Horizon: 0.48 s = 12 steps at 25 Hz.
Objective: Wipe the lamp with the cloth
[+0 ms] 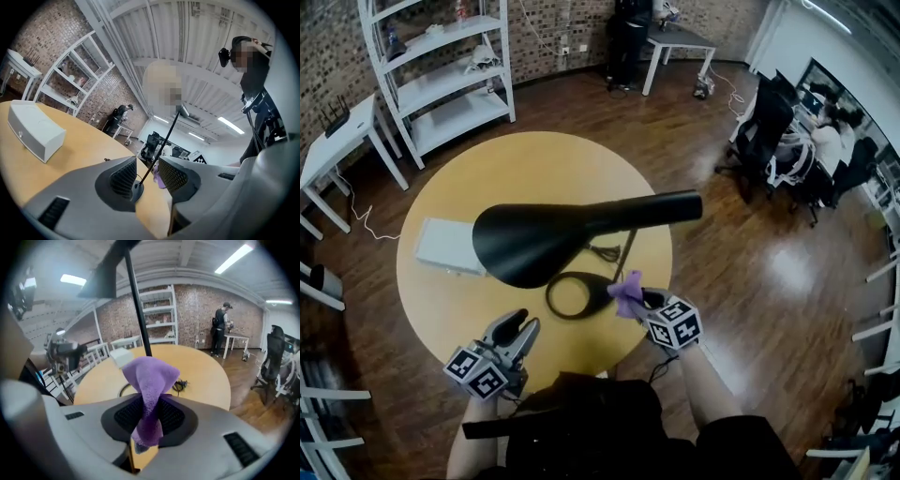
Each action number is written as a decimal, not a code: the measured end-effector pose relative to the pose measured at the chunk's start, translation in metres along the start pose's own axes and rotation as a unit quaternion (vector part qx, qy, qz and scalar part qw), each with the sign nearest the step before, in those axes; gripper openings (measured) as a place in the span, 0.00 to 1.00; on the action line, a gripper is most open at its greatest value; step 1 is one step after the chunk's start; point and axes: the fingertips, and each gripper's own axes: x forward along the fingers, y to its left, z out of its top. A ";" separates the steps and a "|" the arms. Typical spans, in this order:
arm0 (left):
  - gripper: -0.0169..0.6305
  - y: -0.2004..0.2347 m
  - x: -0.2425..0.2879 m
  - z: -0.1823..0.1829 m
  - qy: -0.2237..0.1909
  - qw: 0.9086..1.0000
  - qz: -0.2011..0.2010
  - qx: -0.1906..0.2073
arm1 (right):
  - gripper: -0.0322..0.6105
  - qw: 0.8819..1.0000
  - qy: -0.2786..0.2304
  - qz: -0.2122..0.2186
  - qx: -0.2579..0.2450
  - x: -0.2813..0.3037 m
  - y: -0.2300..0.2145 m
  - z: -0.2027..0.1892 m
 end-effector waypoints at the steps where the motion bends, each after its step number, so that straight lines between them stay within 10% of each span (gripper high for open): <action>1: 0.23 0.000 -0.002 0.003 -0.002 1.000 -0.007 0.001 | 0.19 0.999 -0.035 0.008 -0.004 -0.013 0.006 0.021; 12: 0.23 0.005 -0.017 0.036 -0.040 0.997 -0.058 0.005 | 0.19 0.975 -0.141 0.121 -0.120 -0.057 0.157 0.139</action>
